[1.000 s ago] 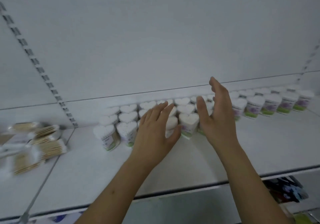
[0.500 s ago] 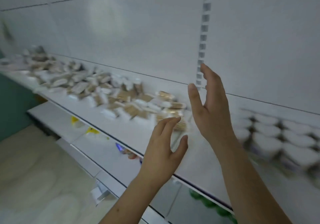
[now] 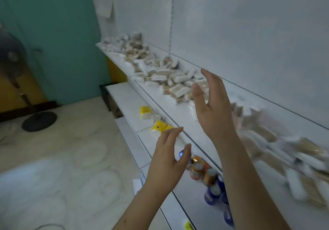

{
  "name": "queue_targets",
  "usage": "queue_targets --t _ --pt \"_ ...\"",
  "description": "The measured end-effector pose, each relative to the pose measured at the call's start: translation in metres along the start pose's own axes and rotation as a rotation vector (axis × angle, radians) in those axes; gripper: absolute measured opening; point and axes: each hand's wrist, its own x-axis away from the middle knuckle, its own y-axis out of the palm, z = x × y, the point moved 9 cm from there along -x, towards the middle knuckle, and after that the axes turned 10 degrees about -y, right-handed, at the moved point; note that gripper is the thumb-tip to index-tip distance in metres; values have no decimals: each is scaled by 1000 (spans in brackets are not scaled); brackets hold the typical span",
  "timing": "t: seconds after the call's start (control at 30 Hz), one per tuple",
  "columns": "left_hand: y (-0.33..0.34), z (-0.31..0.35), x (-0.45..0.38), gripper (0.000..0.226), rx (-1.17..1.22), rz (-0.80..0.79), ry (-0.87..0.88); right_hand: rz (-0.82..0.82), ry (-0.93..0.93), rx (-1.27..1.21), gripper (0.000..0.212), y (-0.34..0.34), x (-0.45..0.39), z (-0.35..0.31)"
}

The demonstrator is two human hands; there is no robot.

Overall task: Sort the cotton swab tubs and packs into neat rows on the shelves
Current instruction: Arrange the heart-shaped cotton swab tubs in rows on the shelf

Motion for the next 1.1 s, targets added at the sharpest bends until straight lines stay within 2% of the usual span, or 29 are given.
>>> queue_targets --t 0.2,0.37,0.7,0.9,1.1 --pt "-77 -70 -39 42 14 163 -134 -123 -44 -115 55 121 -50 -13" --pt "-124 -129 -90 44 -43 238 -205 -209 -65 -211 51 221 -88 -12" --pt "-198 -217 -253 48 -141 263 -255 -348 -102 -257 56 398 -224 13" --pt "-252 -280 -324 55 -167 305 -301 -416 -105 -280 59 505 -271 22" --pt "-302 -354 -401 53 -137 253 -302 -401 -116 -202 60 607 -324 35"
